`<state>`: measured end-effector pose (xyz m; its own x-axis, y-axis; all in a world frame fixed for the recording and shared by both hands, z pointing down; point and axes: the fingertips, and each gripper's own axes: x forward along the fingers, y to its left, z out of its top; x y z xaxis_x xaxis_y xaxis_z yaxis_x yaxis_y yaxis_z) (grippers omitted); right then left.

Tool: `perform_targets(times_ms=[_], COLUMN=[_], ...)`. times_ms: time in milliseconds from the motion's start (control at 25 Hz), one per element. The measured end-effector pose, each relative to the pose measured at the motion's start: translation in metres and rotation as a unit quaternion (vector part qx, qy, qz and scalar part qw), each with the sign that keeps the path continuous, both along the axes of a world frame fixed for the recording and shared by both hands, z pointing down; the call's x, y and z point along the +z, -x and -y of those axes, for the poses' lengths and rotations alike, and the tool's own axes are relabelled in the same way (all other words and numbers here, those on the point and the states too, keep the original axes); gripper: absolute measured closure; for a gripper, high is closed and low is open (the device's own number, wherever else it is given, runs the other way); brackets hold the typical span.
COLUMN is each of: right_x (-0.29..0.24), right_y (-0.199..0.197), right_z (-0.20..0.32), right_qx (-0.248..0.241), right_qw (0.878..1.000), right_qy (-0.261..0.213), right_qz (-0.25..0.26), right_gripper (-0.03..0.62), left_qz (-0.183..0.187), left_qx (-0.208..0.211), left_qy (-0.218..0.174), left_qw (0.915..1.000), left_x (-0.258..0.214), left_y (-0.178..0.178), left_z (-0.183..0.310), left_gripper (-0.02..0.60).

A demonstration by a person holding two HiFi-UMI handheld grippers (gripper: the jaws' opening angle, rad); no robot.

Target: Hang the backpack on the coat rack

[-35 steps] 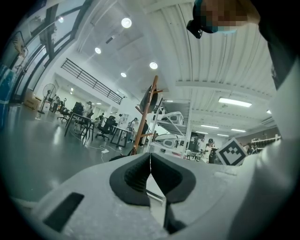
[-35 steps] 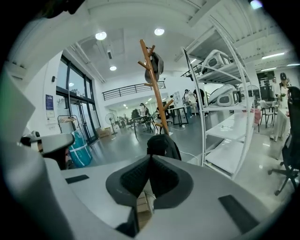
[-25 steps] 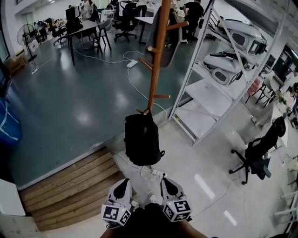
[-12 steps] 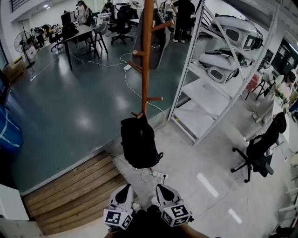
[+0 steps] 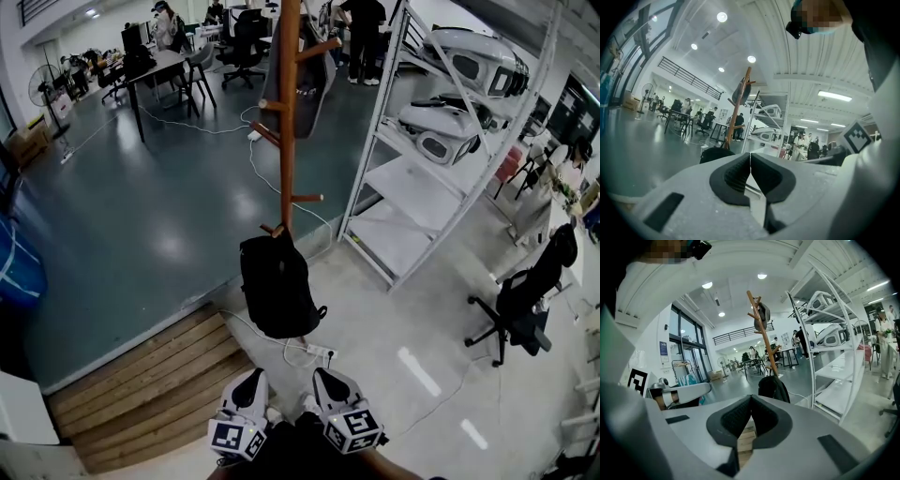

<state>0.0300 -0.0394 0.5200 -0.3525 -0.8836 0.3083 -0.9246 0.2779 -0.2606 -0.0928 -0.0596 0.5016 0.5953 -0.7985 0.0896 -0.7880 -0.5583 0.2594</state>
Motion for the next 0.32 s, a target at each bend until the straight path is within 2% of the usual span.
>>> perform_targets(times_ms=[320], right_x=[-0.0011], right_y=[-0.0066], right_z=[0.0015], right_qx=[0.003], right_qw=[1.0], right_qy=[0.0], right_qz=[0.001], right_gripper=[0.583], left_qz=[-0.002], left_qx=[0.002], left_qy=[0.005], left_qw=[1.0], left_x=[0.0005], left_y=[-0.0065], left_z=[0.0012], left_gripper=[0.563])
